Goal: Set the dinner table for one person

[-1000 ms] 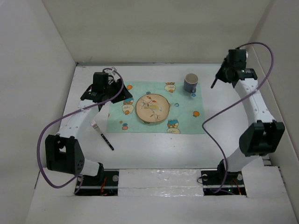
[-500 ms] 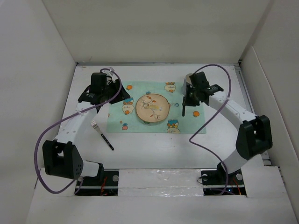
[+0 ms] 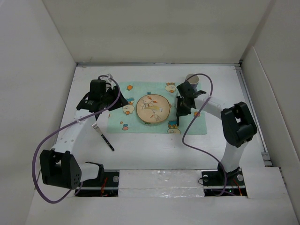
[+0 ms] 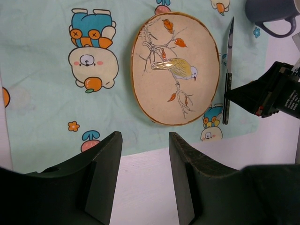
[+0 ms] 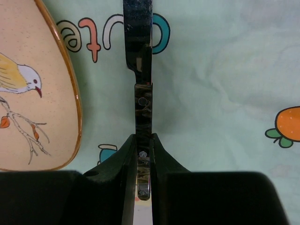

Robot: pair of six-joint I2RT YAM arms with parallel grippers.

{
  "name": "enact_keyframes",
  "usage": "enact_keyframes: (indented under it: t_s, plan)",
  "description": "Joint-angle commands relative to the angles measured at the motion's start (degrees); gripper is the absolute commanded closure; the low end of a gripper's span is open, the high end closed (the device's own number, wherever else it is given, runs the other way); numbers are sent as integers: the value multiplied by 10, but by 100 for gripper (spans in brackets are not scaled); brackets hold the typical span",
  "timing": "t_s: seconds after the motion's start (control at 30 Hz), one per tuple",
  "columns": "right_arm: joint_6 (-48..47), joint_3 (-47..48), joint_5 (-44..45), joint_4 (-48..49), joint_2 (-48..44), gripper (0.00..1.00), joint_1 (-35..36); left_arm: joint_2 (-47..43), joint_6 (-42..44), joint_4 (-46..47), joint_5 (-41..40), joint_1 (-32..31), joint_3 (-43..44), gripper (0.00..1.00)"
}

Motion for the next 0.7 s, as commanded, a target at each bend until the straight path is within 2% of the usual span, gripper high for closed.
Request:
enact_keyframes:
  t_s: [0.0, 0.37, 0.47, 0.5, 0.6, 0.67]
  plan:
    - [-5, -6, 24, 33, 6, 100, 4, -23, -2, -7, -24, -2, -10, 59]
    - [-7, 2, 48, 26, 30, 100, 4, -29, -8, -46, -113, -2, -21, 63]
    - [-12, 2, 44, 22, 30, 85, 4, -36, -12, -60, -138, -2, -35, 63]
    - [-14, 1, 44, 21, 25, 74, 4, -40, -16, -68, -143, -2, -38, 62]
    - [-24, 4, 31, 14, 1, 63, -1, -46, -15, -98, -168, 3, -47, 60]
    - [-35, 15, 19, -2, -23, 61, -1, -49, -26, -114, -197, 3, -48, 60]
